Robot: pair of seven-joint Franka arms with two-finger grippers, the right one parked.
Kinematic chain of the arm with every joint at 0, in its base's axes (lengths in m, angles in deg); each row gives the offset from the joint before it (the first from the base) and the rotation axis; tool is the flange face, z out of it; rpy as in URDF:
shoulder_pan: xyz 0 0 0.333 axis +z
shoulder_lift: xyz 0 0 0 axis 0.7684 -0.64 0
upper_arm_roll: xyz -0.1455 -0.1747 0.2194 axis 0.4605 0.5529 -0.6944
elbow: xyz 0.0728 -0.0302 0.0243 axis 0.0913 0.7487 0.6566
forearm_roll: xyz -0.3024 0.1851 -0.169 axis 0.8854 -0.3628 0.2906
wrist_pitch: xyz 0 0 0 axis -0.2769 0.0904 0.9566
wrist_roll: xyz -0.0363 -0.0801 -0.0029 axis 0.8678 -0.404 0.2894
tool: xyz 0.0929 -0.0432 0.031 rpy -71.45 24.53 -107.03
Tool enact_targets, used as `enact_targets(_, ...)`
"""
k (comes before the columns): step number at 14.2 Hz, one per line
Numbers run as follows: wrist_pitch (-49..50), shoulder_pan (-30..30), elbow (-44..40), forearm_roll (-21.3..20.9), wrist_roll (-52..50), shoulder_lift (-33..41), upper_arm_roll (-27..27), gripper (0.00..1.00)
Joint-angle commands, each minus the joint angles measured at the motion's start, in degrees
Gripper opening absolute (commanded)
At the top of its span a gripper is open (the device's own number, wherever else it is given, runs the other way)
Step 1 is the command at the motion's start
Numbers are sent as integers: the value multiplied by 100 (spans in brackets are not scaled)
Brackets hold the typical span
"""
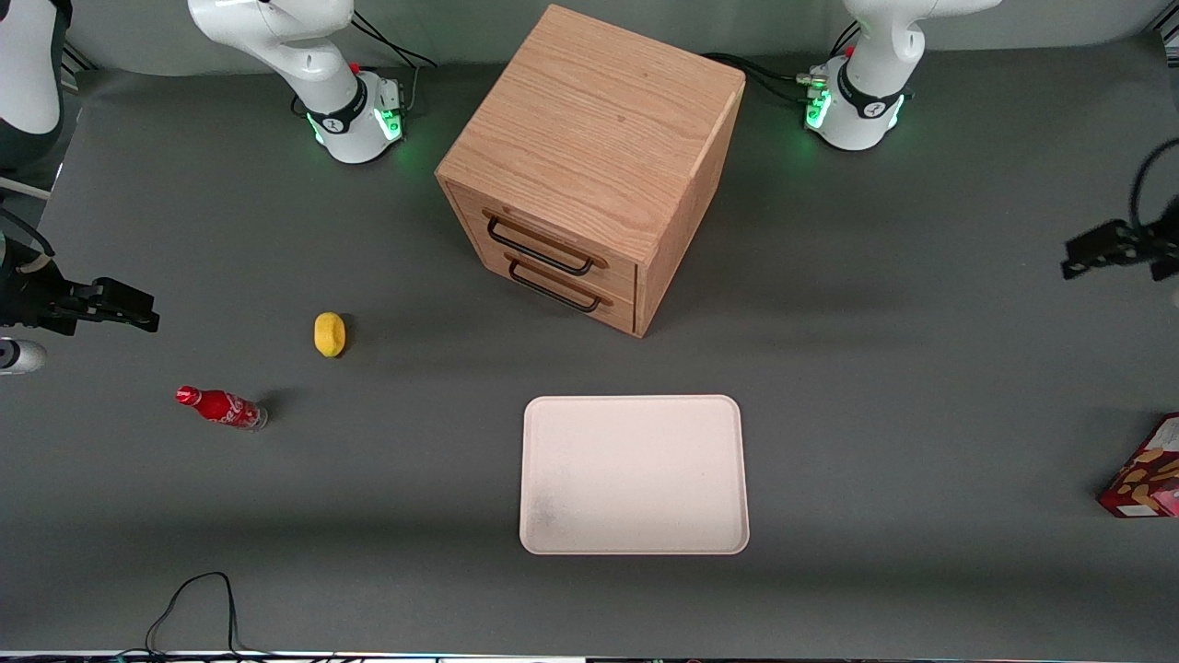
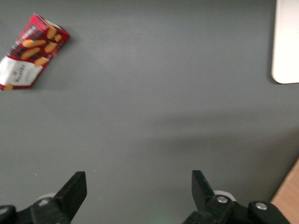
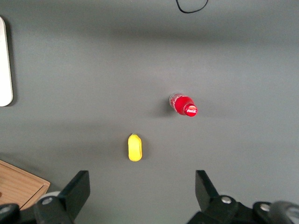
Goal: Place red cookie box on tray
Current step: 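Move the left gripper over the red plaid cookie box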
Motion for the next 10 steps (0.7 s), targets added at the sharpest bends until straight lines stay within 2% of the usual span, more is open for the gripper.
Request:
enact_targets(1,-233,627,-593,42,976,-681,17,100)
enact_targets(8,-901,2026,-2632,77,3507,-2966,61,100)
enact_targets(10,-1121,2316,-3010,243,4525,-3458,70,100)
